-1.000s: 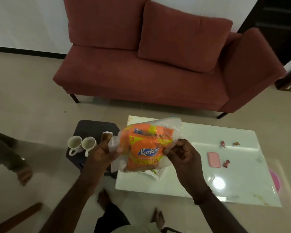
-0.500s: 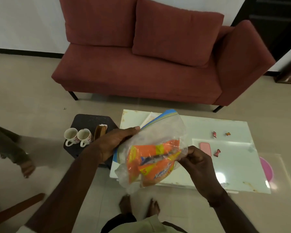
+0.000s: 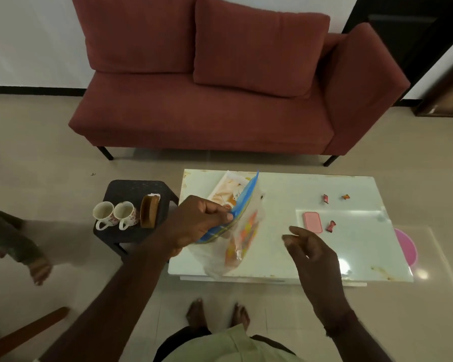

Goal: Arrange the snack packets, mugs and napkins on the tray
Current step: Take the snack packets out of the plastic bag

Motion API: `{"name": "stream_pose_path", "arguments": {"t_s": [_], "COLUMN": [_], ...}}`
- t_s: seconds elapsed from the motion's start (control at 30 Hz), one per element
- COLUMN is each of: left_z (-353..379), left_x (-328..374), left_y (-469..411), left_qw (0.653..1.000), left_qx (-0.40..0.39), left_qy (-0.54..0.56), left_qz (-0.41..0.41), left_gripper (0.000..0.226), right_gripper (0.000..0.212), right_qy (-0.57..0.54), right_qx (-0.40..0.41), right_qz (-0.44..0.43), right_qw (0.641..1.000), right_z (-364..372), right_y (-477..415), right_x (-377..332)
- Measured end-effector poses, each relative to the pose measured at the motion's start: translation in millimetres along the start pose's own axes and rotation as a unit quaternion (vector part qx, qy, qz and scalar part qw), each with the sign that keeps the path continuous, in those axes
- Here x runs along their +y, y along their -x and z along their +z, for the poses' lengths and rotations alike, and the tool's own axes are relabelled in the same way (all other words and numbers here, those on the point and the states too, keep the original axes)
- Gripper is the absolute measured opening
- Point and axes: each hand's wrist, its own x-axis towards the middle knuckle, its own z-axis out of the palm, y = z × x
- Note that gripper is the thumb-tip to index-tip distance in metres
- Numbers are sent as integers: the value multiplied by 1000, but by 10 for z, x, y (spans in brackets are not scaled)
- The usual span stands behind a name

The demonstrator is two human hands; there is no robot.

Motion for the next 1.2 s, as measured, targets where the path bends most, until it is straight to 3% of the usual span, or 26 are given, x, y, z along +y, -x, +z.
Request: {"name": "stream_pose_path", "arguments": {"t_s": [0.1, 0.17, 0.37, 0.5, 0.7, 0.83, 0.93, 1.07, 1.2], "left_z": [187, 292, 464, 545, 647, 660, 636, 693, 810], "left_x": [-156, -256, -484, -544, -518, -497, -549, -660, -708], "left_y": [37, 100, 315, 421, 466, 429, 430, 419, 414], "left_qw": [999, 998, 990, 984, 980, 980, 980, 976, 963], "left_qx": [44, 61, 108, 123, 137, 102, 124, 155, 269], "left_qy": [-15, -6, 52, 91, 111, 76, 105, 107, 2], "left_qz": [-9, -23, -71, -89, -88, -150, -115, -107, -29], "left_gripper": [5, 5, 11, 20, 10, 21, 11, 17, 19], "right_gripper": [8, 9, 22, 14, 31, 18, 16, 20, 27], "right_qy": [-145, -160, -176, -202, -204, -98, 2, 108, 191], "right_qx": [-125, -169, -171, -177, -200, -179, -160, -145, -141], "right_qz": [53, 87, 181, 224, 291, 206, 114, 33, -18], "right_qw": [980, 969, 952, 937, 913, 957, 981, 983, 971], "right_z": [140, 303, 668, 738, 740, 707, 707, 747, 786], "right_y": [157, 179, 158, 179, 138, 102, 79, 54, 49], "right_x": [-371, -504, -447, -349, -286, -257, -261, -283, -300]}}
